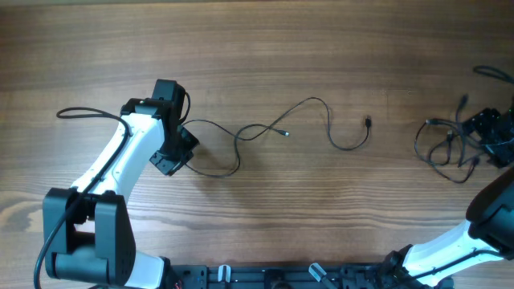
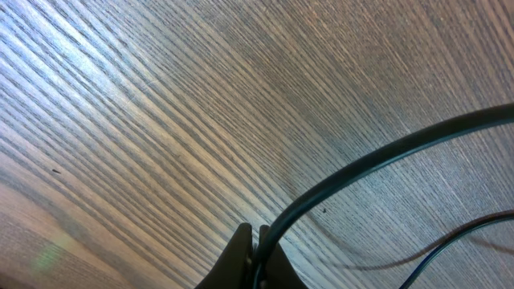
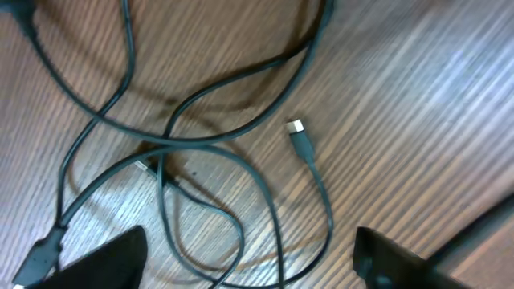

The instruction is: Untangle cables

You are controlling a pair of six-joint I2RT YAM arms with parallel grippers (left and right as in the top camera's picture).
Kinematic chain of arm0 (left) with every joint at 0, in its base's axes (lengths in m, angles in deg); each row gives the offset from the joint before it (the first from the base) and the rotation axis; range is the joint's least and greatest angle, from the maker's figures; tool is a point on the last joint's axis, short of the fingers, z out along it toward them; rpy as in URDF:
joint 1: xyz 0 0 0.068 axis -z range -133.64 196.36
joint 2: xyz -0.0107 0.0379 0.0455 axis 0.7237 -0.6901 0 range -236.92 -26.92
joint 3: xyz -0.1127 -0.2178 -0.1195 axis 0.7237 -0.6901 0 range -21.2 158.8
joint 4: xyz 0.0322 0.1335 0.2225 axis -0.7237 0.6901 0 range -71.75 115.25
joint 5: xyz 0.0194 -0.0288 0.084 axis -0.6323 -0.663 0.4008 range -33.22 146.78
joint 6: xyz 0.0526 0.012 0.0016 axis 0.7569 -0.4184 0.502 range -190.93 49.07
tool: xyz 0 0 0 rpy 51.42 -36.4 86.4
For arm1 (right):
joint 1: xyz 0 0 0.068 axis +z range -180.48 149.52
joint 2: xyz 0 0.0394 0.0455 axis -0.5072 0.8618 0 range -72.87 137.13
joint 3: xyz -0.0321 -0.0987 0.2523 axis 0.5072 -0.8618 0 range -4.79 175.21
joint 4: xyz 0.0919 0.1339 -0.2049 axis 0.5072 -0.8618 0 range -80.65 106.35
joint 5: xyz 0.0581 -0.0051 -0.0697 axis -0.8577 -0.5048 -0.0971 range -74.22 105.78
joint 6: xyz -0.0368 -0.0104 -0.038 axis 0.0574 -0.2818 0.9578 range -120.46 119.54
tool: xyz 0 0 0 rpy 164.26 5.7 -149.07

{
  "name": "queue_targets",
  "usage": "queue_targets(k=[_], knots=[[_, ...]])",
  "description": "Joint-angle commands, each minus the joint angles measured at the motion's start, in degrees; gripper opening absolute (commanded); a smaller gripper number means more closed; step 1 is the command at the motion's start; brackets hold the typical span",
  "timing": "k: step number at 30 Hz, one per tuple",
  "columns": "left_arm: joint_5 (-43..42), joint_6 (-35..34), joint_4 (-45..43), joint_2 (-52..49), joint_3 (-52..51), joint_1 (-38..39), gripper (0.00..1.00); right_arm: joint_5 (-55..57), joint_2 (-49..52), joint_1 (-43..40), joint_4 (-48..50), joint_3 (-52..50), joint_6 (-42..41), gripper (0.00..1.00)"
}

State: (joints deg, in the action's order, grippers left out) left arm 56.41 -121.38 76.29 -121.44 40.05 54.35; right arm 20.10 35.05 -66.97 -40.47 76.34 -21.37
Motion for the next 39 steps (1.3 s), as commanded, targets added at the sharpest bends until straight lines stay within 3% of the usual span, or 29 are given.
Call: queue_targets(k=[1,3,13,16,19,23,30,34,39], knots=[[-0.3,0.5,0.0,-0.2,-0.6,0.2,0.04,-13.6,0.9,0.0,-1.1,-0.3,5.6,0.91],[-0.3,0.5,0.0,-0.2,-0.6,0.2,0.04,-21.0,0.9,0.0,-3.1,-0.2,8.3,1.0],[-0.3,0.5,0.0,-0.2,-0.6,0.2,0.04,-17.2,0.9,0.1,-19.1,-0.2,7.3,1.0],[-0.3,0.5,-0.3,-0.2,-0.6,0.2,0.04,-19.4,0.9,1.2,-21.7,-0.2,13.2,1.0],[-0.3,0.5,-0.9,-0.2,-0.6,0.2,0.04,-20.1,0.9,2.8,-22.1,-0.2,14.4,1.0],[-0.3,0.5,-0.4,-0.2,-0.6,0.2,0.04,-29.7,0.9,3.2,-19.9,-0.2,14.6,1.0],[-2.2,0.5,-1.8,-0.2,-0.6,0.4,0.05,-30.0,0.9,3.6,-18.6,-0.2,15.0,1.0],[-14.1,9.3,-11.1,-0.2,-0.6,4.5,0.07,-29.7,0.9,8.1,-18.7,-0.2,17.2,1.0],[-15.5,18.8,-17.0,-0.2,-0.6,14.2,0.08,-29.8,0.9,19.8,-16.7,-0.2,20.8,1.0]])
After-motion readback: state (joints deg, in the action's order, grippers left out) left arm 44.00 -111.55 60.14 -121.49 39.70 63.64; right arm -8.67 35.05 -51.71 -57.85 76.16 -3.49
